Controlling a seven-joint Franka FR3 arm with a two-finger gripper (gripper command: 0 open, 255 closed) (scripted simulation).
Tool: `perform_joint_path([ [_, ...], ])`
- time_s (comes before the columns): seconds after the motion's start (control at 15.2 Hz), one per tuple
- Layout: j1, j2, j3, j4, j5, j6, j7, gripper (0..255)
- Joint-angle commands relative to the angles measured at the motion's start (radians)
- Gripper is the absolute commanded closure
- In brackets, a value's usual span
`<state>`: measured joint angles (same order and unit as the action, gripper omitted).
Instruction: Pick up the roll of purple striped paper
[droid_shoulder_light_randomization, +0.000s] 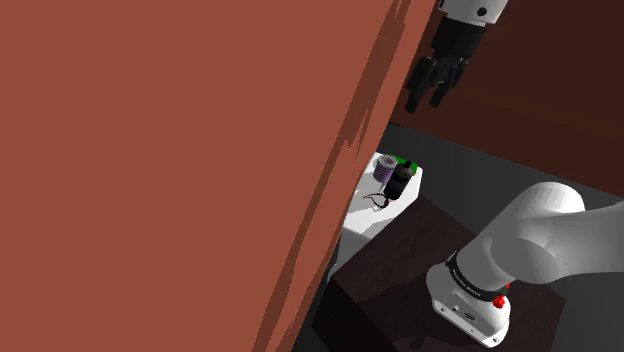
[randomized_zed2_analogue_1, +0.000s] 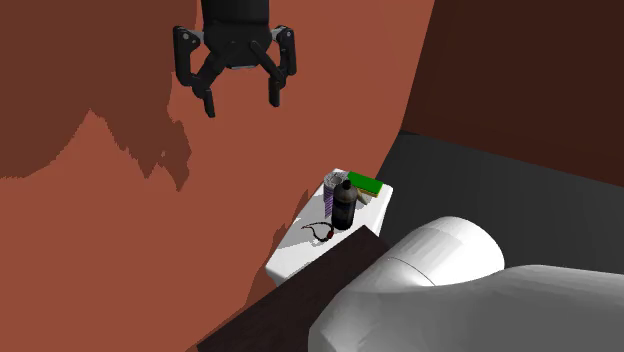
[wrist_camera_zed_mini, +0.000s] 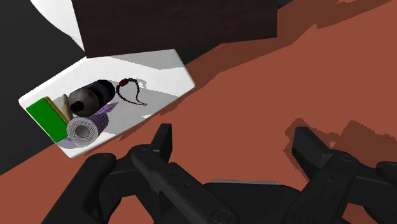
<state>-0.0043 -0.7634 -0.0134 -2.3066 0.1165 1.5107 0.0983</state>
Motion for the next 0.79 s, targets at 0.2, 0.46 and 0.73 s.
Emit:
perform_joint_path([
  [0.2,-0.019,0.015,-0.023,-0.073,-0.026,0.087,-0.027,0],
  [0.46,-0.046,0.054,-0.056,-0.156,-0.06,0.207,-0.061,0],
  [0.73,-0.074,0.116,-0.091,-0.221,-0.091,0.334,-0.093,0],
])
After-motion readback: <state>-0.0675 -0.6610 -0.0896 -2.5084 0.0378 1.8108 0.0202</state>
